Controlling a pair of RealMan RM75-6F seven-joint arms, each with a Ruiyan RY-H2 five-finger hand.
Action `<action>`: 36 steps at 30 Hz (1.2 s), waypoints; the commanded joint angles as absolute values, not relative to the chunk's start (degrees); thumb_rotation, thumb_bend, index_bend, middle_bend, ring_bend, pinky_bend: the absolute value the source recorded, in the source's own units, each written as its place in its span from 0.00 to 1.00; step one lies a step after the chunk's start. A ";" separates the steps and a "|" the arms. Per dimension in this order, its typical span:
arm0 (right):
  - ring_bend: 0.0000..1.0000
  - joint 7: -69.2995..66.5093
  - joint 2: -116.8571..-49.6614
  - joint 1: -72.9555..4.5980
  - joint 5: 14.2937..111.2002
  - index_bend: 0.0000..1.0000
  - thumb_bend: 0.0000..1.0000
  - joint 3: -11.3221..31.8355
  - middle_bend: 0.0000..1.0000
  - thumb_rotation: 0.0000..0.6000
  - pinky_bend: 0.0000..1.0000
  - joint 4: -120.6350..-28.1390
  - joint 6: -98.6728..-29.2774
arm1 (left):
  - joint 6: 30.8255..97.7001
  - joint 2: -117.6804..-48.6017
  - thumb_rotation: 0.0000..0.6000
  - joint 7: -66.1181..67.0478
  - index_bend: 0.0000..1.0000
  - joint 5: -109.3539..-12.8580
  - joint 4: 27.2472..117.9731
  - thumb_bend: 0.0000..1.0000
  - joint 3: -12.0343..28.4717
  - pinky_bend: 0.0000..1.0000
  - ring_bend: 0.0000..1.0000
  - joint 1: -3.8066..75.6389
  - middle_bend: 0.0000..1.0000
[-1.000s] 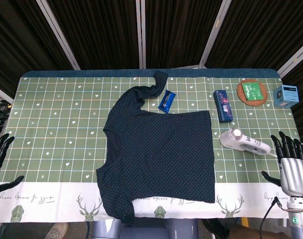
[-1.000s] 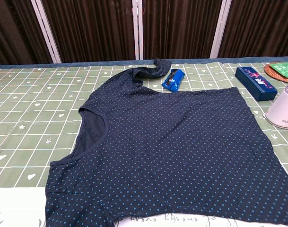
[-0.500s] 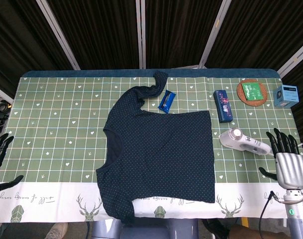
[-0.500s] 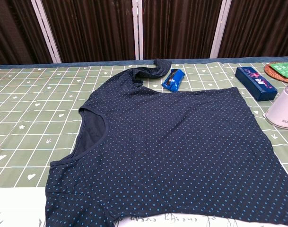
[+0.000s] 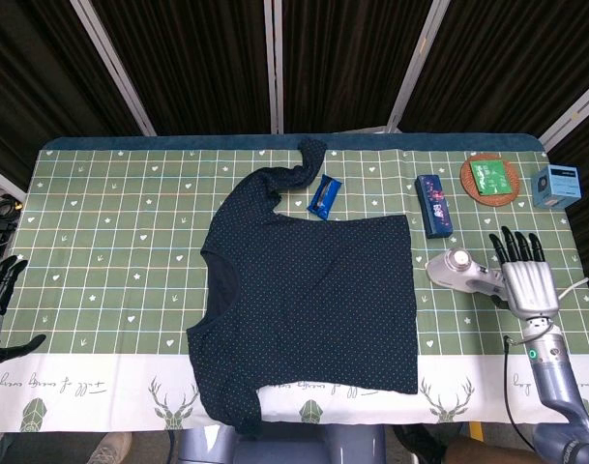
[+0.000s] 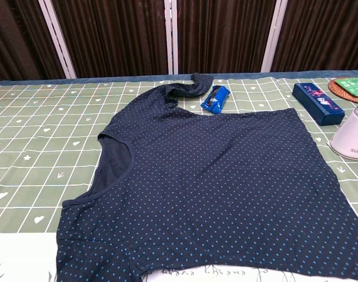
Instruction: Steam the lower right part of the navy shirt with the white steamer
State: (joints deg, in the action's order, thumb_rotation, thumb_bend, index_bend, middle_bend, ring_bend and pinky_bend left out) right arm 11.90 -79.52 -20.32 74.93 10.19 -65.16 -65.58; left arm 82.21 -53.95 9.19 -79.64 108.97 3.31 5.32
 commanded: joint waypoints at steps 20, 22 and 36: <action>0.00 13.12 -89.72 -24.90 70.91 0.00 0.44 10.30 0.05 1.00 0.01 -47.31 -58.50 | 80.51 -54.63 1.00 9.59 0.00 -77.71 108.23 0.00 3.56 0.00 0.00 6.41 0.00; 0.00 13.09 -90.46 -25.21 70.81 0.00 0.45 10.34 0.06 1.00 0.02 -46.11 -58.17 | 80.53 -54.61 1.00 9.55 0.00 -77.70 108.23 0.00 3.54 0.00 0.00 6.42 0.00; 0.00 12.77 -93.77 -28.66 67.66 0.03 0.49 12.59 0.07 1.00 0.07 -41.19 -52.22 | 80.39 -54.68 1.00 9.33 0.00 -77.31 107.94 0.00 3.56 0.00 0.00 6.59 0.00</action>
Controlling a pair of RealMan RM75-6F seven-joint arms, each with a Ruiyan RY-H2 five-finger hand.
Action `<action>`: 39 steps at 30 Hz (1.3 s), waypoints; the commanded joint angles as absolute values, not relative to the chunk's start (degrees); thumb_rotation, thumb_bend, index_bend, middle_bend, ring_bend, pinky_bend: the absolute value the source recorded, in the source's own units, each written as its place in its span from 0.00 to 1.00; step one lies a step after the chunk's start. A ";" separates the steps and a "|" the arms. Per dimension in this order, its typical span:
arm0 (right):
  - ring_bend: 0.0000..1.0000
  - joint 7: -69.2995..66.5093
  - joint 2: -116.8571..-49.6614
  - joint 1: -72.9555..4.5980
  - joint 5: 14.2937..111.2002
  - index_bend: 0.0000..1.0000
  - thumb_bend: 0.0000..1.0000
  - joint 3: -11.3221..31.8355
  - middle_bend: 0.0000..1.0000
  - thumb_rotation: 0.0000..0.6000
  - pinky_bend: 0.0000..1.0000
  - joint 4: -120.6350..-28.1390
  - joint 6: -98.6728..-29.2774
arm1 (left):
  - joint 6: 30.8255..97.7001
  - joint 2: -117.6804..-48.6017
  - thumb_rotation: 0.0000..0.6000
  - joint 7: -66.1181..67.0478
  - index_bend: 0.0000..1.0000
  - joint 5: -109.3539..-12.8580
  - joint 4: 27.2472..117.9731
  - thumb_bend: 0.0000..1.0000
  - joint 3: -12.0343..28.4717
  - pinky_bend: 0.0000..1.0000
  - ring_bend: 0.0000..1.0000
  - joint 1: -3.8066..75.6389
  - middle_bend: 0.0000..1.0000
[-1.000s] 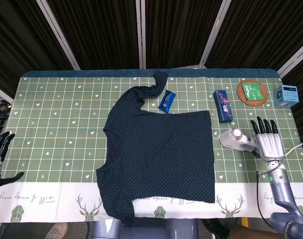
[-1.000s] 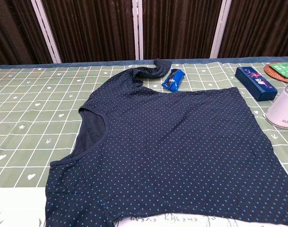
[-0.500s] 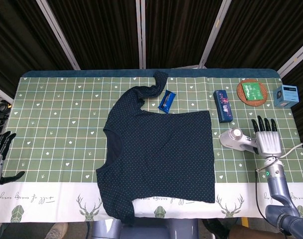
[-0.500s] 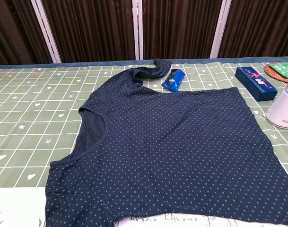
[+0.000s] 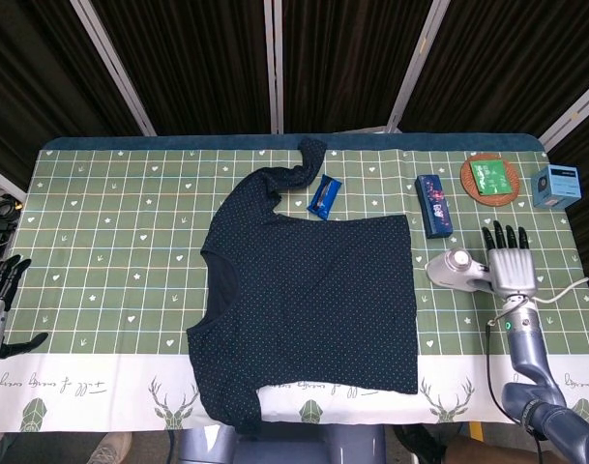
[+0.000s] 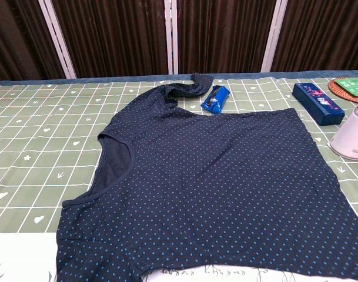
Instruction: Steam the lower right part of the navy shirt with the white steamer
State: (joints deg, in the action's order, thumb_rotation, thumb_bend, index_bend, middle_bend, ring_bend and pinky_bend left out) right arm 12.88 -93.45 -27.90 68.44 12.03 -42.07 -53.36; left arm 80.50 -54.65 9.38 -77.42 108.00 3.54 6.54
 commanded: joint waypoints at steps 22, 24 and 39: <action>0.62 -6.21 -96.83 -29.98 73.91 0.77 0.83 10.08 0.66 1.00 0.82 -31.45 -51.62 | 79.48 -55.55 1.00 10.38 0.00 -76.25 107.44 0.00 3.41 0.00 0.00 7.17 0.00; 0.64 -8.19 -96.72 -29.82 75.09 0.80 0.83 9.44 0.68 1.00 0.85 -30.55 -52.59 | 79.36 -55.57 1.00 10.36 0.00 -76.40 107.46 0.00 3.32 0.00 0.00 7.22 0.00; 0.66 -29.54 -93.05 -30.31 83.82 0.83 0.83 7.61 0.68 1.00 0.90 -29.45 -69.15 | 79.25 -55.32 1.00 8.82 0.00 -77.02 107.38 0.00 3.13 0.00 0.00 7.27 0.00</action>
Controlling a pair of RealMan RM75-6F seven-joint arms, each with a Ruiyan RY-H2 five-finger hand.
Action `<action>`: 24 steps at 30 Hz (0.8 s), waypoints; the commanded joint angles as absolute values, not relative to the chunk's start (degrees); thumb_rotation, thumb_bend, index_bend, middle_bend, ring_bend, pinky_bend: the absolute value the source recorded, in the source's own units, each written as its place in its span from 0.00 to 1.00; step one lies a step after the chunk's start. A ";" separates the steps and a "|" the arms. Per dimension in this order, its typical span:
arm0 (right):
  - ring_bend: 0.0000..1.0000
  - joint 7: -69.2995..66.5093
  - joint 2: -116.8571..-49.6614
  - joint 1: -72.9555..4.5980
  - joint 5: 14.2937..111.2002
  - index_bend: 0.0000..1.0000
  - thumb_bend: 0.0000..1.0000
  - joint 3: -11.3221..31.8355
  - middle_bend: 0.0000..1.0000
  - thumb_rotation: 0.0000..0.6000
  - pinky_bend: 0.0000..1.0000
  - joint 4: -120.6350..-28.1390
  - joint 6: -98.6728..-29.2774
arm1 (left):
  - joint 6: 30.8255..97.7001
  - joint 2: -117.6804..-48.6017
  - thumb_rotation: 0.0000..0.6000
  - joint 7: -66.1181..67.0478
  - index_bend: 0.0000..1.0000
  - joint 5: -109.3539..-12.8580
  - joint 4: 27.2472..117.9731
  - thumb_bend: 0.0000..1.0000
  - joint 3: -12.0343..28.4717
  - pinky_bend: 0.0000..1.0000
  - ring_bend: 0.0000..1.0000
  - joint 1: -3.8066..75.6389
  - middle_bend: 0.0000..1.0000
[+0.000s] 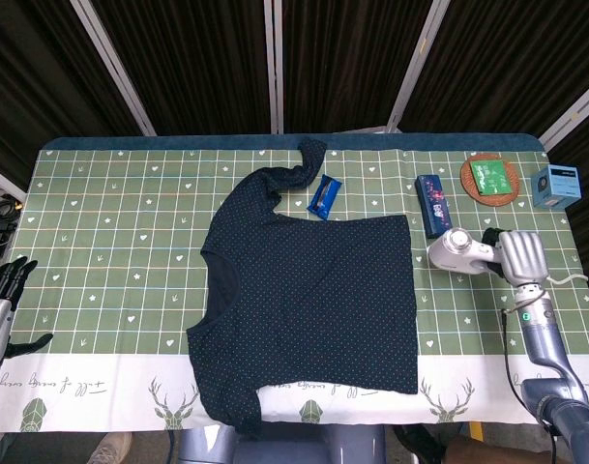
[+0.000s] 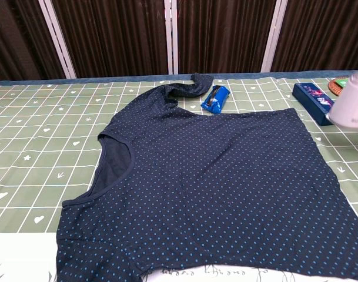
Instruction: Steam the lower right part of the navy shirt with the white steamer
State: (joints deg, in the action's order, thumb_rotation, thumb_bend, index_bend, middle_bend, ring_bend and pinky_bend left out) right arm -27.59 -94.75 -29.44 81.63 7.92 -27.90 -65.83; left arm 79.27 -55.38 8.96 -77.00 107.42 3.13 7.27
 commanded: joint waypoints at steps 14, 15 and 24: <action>0.67 -27.25 -91.05 -37.63 97.73 0.83 0.83 1.68 0.68 1.00 0.90 -47.73 -76.97 | 78.24 -54.65 1.00 6.87 0.00 -75.56 106.63 0.00 3.75 0.00 0.00 7.71 0.00; 0.67 -27.00 -91.40 -38.18 98.86 0.82 0.83 0.90 0.68 1.00 0.90 -48.28 -76.81 | 78.13 -54.69 1.00 6.89 0.00 -75.45 106.55 0.00 3.77 0.00 0.00 7.77 0.00; 0.67 -26.02 -94.71 -41.30 105.43 0.82 0.83 -3.89 0.68 1.00 0.91 -49.66 -76.37 | 77.65 -54.91 1.00 7.24 0.00 -74.76 106.12 0.00 3.80 0.00 0.00 8.03 0.00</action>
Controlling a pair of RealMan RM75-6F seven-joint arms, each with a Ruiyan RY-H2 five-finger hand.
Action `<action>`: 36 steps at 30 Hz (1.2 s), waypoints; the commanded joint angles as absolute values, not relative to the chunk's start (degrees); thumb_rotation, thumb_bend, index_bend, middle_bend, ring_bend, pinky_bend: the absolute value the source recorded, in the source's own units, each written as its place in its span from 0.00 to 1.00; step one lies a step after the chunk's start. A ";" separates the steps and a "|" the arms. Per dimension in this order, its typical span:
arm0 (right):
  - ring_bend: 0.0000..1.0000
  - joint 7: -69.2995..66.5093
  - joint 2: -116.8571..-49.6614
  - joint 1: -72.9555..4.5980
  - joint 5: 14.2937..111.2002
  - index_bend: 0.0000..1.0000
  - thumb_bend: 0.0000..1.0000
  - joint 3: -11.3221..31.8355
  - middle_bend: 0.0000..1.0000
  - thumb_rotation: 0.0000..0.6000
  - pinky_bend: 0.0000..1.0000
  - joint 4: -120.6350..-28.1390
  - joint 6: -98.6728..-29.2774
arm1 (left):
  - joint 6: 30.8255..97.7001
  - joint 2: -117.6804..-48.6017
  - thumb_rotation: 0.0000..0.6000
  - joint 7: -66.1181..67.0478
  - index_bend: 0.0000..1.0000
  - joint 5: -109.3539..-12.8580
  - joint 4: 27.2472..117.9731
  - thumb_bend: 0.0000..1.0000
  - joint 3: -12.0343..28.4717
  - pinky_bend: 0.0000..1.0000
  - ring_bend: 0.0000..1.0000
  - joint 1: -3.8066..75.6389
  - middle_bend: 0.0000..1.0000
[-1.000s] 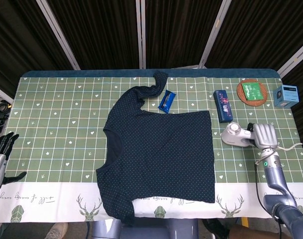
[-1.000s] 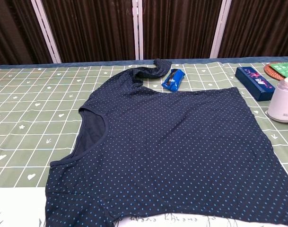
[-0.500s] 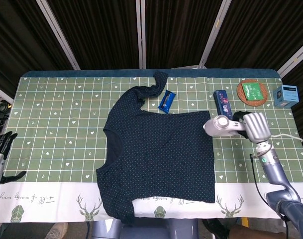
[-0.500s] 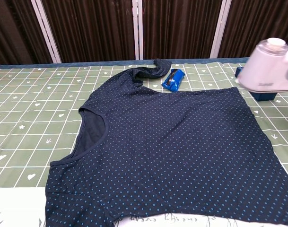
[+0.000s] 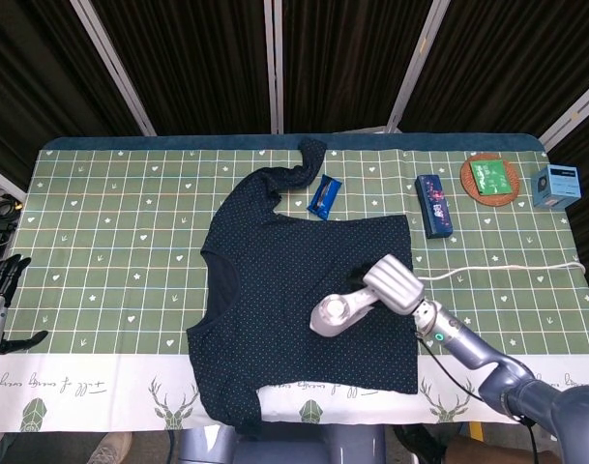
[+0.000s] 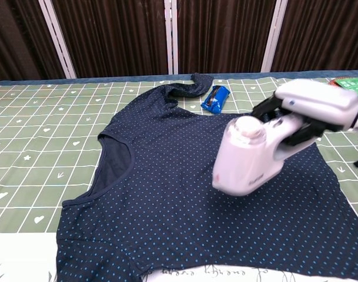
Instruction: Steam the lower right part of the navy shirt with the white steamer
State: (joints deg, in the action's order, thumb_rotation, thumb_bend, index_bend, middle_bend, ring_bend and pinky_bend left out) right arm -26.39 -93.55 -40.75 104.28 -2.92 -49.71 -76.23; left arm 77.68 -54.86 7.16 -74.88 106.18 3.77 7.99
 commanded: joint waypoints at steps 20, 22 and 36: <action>0.67 -28.27 -104.03 -40.12 109.26 0.83 0.83 -9.10 0.68 1.00 0.91 -36.30 -80.31 | 76.84 -55.52 1.00 7.91 0.00 -74.53 105.68 0.00 3.51 0.00 0.00 8.53 0.00; 0.67 -29.42 -104.45 -39.64 108.90 0.83 0.83 -9.23 0.68 1.00 0.91 -35.15 -80.82 | 76.93 -55.59 1.00 7.94 0.00 -74.72 105.55 0.00 3.46 0.00 0.00 8.52 0.00; 0.67 -33.55 -105.55 -35.66 107.41 0.83 0.83 -10.97 0.68 1.00 0.90 -25.50 -83.26 | 76.81 -56.47 1.00 9.05 0.00 -74.68 105.31 0.00 3.30 0.00 0.00 8.78 0.00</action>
